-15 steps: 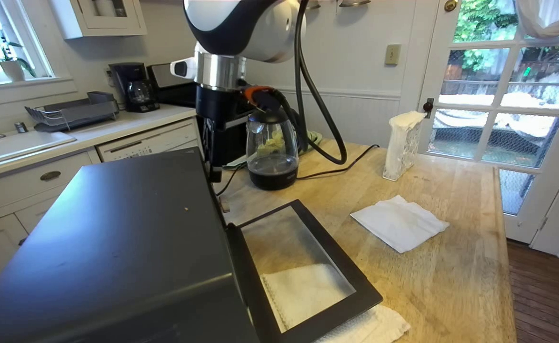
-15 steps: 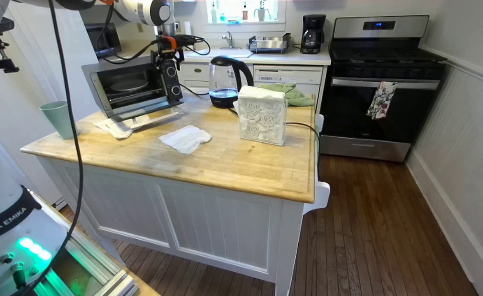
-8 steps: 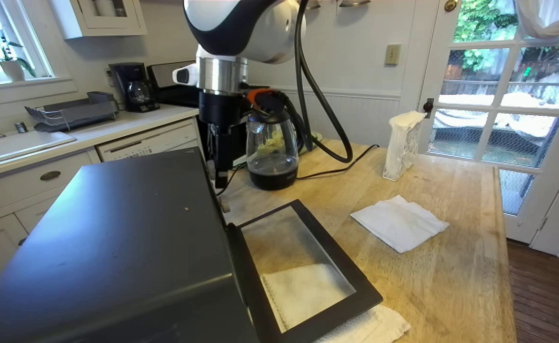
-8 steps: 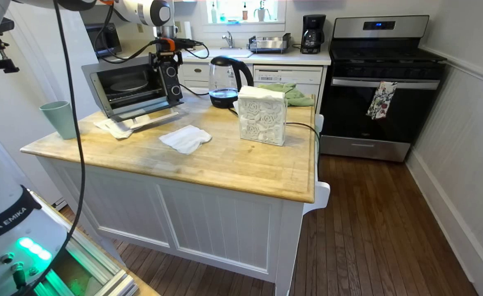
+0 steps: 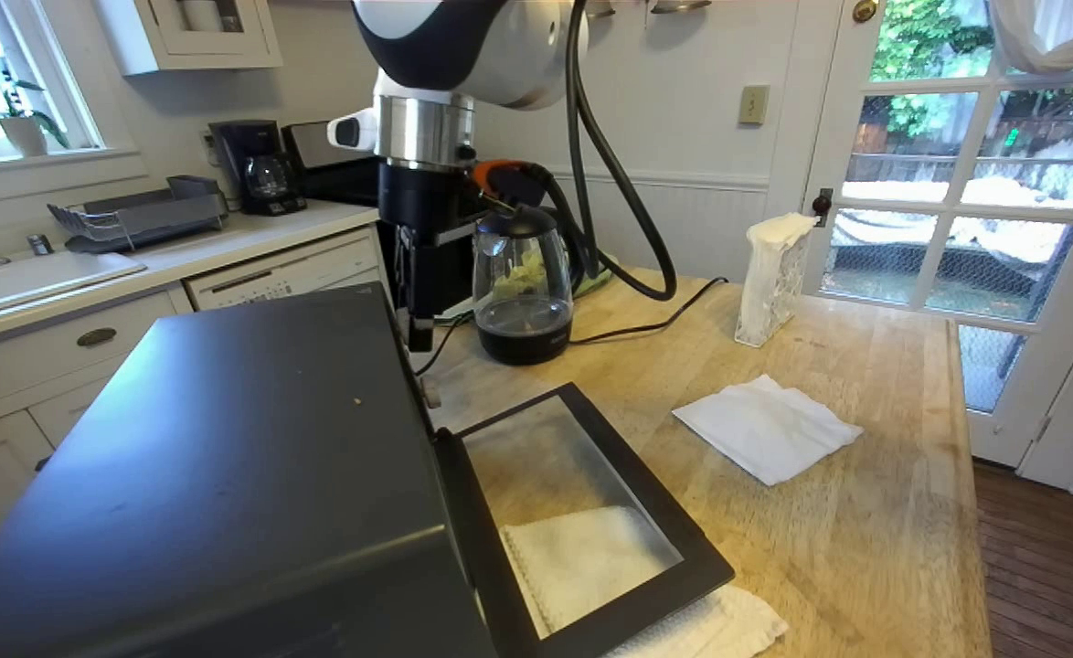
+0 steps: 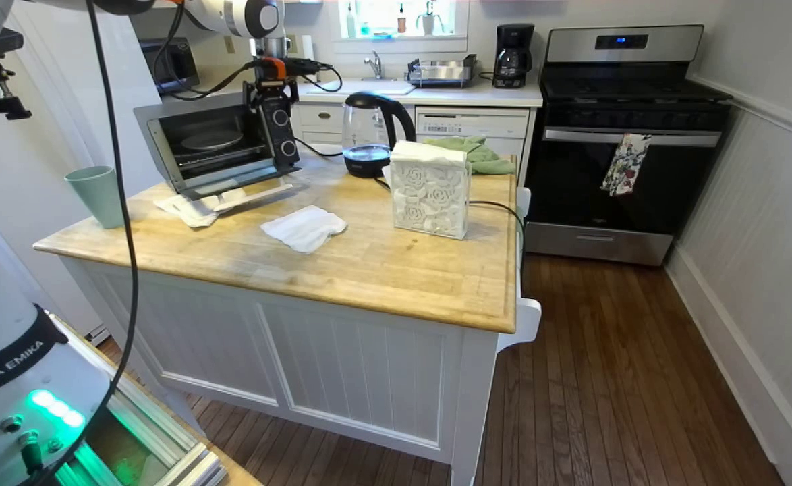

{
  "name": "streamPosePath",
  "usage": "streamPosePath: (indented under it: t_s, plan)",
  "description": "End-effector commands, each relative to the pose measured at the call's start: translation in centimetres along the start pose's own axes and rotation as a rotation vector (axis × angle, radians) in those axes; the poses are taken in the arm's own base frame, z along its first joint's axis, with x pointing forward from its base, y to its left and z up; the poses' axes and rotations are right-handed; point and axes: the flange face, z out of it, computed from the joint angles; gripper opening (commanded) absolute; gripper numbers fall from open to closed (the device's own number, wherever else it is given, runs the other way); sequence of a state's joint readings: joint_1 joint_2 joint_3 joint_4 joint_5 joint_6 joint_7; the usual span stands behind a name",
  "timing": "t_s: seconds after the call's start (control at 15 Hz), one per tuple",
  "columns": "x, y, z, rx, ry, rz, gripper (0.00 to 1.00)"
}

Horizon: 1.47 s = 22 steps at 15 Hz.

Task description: Turn the top right knob of the microwave in an anticlockwise direction

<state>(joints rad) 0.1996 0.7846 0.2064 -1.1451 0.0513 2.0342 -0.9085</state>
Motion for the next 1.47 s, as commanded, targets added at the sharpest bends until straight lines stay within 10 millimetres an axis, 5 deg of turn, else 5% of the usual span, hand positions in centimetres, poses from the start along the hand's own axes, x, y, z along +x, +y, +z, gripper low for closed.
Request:
streamPosePath:
  t_s: [0.0,0.33,1.13,1.4]
  plan:
    - [0.9,-1.4,-1.6,0.037,0.023,-0.008,1.0]
    - [1.0,-2.4,-2.1,0.074,-0.007,-0.002,1.0]
    - [0.1,-3.2,0.7,0.159,-0.063,0.043,1.0]
    - [0.4,-4.0,-0.1,0.16,-0.064,0.047,1.0]
